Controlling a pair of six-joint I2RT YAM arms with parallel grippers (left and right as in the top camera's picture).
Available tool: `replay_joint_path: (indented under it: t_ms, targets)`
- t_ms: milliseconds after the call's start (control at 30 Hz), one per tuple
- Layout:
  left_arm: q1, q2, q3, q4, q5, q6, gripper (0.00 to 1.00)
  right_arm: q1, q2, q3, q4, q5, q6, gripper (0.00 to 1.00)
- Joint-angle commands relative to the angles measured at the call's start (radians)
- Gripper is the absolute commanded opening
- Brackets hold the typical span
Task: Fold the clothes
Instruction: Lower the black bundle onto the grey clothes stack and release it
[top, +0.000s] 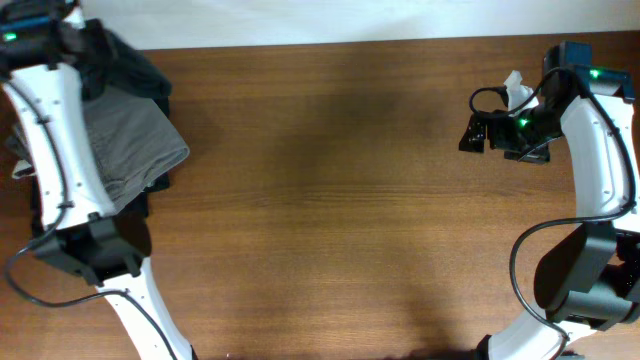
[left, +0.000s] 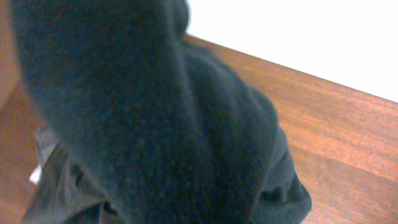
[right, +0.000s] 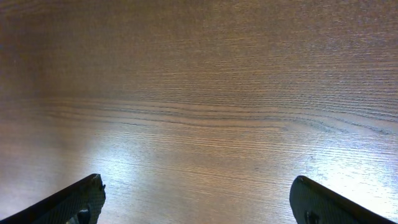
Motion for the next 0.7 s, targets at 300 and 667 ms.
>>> replay_joint_path:
  t_ms: [300, 667]
  targets:
    - [0.119, 0.008, 0.014, -0.031, 0.145, -0.064, 0.01, -0.007, 0.006, -0.004, 0.000, 0.009, 0.001, 0.99]
    - [0.143, 0.021, 0.014, -0.011, 0.102, -0.023, 0.01, -0.007, 0.005, -0.004, 0.000, 0.009, 0.001, 0.99]
